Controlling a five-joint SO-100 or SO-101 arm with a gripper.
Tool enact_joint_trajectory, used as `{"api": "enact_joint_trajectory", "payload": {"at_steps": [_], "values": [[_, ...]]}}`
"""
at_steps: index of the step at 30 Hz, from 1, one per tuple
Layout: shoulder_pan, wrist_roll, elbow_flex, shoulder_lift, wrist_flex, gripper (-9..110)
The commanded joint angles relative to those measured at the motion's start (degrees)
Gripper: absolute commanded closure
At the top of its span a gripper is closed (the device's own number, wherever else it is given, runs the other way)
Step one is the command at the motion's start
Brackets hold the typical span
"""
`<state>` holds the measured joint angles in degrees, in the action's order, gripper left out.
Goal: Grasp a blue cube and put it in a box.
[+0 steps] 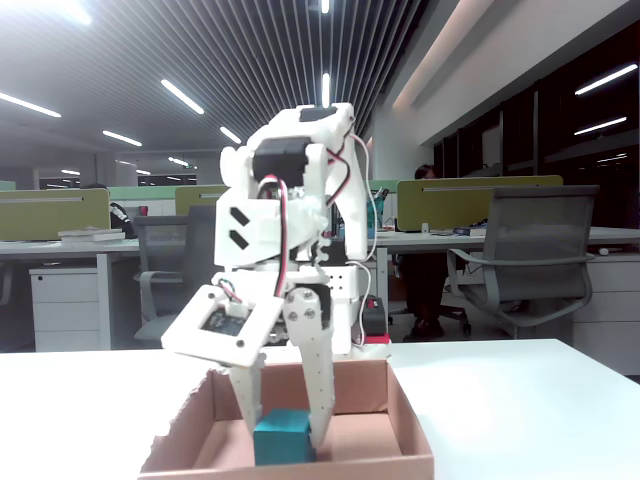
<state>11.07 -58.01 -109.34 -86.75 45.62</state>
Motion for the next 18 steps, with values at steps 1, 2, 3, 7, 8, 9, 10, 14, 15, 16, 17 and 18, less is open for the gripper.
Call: {"api": "enact_joint_trajectory", "payload": {"at_steps": [1, 2, 3, 7, 8, 9, 10, 14, 15, 16, 17, 18], "values": [[0.2, -0.6, 0.1, -0.5, -1.0, 86], [0.2, -0.6, 0.1, -0.5, -0.9, 86], [0.2, -0.6, 0.1, -0.6, -0.8, 86], [0.3, -0.6, 0.3, -0.7, -0.8, 85], [0.3, -0.6, 0.5, -0.7, -0.4, 85], [0.3, -0.6, 1.0, -0.7, 0.1, 84], [0.3, -0.6, 1.4, -0.7, 0.8, 83], [0.2, -0.6, 3.4, -0.7, 3.3, 76], [0.2, -0.6, 3.7, -0.6, 3.6, 75], [0.1, -0.5, 3.9, -0.6, 3.8, 75], [0.0, -0.5, 4.0, -0.6, 4.0, 74], [0.0, -0.4, 4.1, -0.6, 4.0, 72]]}}
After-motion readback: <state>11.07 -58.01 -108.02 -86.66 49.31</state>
